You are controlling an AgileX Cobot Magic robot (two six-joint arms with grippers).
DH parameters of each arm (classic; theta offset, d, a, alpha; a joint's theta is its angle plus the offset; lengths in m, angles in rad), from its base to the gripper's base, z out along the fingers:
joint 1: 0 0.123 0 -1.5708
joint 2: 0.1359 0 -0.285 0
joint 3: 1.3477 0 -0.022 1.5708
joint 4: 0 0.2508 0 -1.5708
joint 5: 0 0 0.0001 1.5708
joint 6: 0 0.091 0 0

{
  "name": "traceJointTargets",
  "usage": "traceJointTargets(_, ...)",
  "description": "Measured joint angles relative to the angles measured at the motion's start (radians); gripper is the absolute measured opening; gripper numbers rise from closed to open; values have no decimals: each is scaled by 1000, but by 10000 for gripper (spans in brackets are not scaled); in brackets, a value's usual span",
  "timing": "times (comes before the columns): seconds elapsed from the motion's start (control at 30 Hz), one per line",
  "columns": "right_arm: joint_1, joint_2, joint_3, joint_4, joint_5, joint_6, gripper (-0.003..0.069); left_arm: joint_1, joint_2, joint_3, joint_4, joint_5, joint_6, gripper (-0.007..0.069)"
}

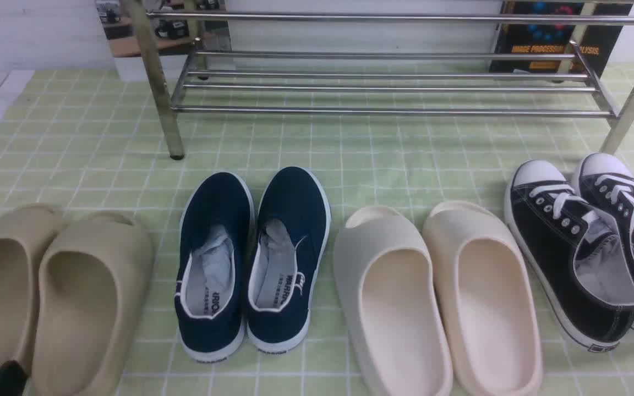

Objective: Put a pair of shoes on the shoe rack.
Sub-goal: Use the left arm to grab the shoe closest to it

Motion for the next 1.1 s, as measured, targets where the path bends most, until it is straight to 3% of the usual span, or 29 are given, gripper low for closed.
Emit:
traceJointTargets(0.6,0,0,0,0,0,0,246,0,0,0,13,-7,-20,239)
traceJointTargets(0.7,0,0,0,0,0,0,246,0,0,0,-54,-7,-92,239)
traceJointTargets(0.97,0,0,0,0,0,0,246,0,0,0,-511,-10,-467,239)
traceJointTargets(1.1,0,0,0,0,0,0,246,0,0,0,-686,-15,-566,239)
